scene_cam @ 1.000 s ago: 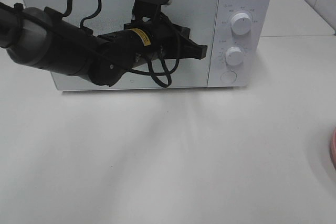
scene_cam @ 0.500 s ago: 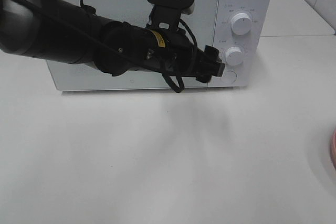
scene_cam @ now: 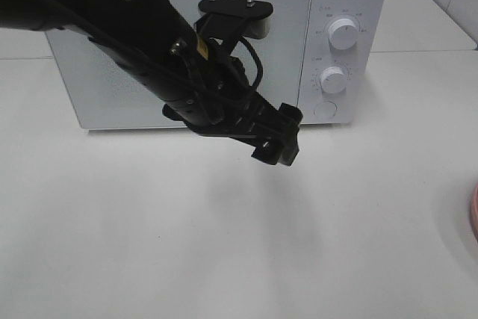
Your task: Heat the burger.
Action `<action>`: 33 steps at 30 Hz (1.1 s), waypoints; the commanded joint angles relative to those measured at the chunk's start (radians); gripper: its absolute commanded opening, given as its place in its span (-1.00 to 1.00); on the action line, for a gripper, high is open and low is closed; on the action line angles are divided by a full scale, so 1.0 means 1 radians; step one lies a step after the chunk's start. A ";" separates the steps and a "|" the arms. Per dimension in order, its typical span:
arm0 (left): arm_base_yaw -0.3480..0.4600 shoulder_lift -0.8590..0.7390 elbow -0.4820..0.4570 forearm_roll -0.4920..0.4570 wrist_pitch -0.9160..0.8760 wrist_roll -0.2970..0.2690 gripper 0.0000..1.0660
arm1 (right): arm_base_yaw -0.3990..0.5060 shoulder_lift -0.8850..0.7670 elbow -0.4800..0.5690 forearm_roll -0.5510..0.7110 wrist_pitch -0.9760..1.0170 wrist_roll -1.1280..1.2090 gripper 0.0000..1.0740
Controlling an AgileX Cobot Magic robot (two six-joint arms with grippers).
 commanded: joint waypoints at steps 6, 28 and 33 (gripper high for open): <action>-0.005 -0.117 -0.003 -0.024 0.341 -0.007 0.88 | -0.005 -0.035 0.002 0.002 -0.012 -0.012 0.41; 0.481 -0.258 0.033 -0.024 0.682 0.029 0.88 | -0.005 -0.035 0.002 0.002 -0.012 -0.012 0.41; 0.571 -0.316 0.070 -0.024 0.692 0.034 0.88 | -0.005 -0.035 0.002 0.002 -0.012 -0.012 0.41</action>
